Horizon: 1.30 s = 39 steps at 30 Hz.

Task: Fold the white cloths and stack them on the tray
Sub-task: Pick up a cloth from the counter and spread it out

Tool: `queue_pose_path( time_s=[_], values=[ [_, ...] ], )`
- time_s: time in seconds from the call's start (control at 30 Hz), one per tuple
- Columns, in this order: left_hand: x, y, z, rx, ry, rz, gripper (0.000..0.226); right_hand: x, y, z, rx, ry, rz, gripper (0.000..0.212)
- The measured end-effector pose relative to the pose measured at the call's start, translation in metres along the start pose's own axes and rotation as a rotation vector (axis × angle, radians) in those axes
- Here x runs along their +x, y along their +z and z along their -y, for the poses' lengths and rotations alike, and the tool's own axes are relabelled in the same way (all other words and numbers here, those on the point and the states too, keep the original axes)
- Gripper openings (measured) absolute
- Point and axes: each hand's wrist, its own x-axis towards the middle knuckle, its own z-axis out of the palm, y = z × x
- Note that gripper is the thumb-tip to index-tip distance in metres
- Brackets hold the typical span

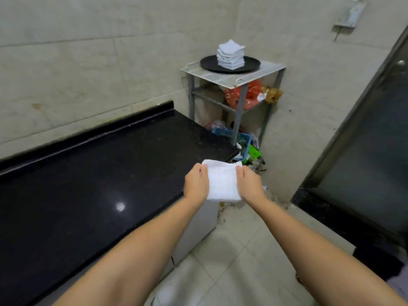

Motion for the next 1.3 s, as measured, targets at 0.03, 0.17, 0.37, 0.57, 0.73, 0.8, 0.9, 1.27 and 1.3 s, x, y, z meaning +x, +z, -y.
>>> queue_pose_path(
  time_s=[0.03,0.17,0.37,0.57,0.73,0.8,0.9,1.27,1.3],
  values=[
    [0.010,0.014,-0.006,0.004,0.011,0.016,0.038,0.013,-0.007,-0.008,0.010,0.010,-0.022,0.034],
    [0.058,0.071,-0.029,-0.001,0.049,0.065,0.034,0.074,-0.030,-0.038,0.019,0.050,-0.073,0.039],
    [0.168,0.148,-0.082,-0.072,0.129,0.110,0.035,0.208,-0.065,-0.061,0.042,0.063,-0.143,0.036],
    [0.297,0.189,-0.171,-0.028,0.302,0.056,0.034,0.355,-0.117,-0.035,0.082,0.007,-0.249,0.039],
    [0.392,0.201,-0.224,0.025,0.396,-0.038,0.030,0.461,-0.145,-0.003,0.079,-0.096,-0.247,0.037],
    [0.432,0.204,-0.239,0.009,0.366,-0.084,0.031,0.506,-0.150,0.012,0.076,-0.152,-0.218,0.038],
    [0.492,0.211,-0.263,-0.020,0.301,-0.156,0.030,0.586,-0.153,0.030,0.051,-0.279,-0.176,0.035],
    [0.679,0.223,-0.319,-0.047,-0.005,-0.379,0.034,0.844,-0.152,0.118,-0.054,-0.548,0.151,0.032],
    [0.688,0.223,-0.321,-0.017,-0.028,-0.395,0.035,0.858,-0.149,0.124,-0.061,-0.567,0.181,0.031]
  ],
)
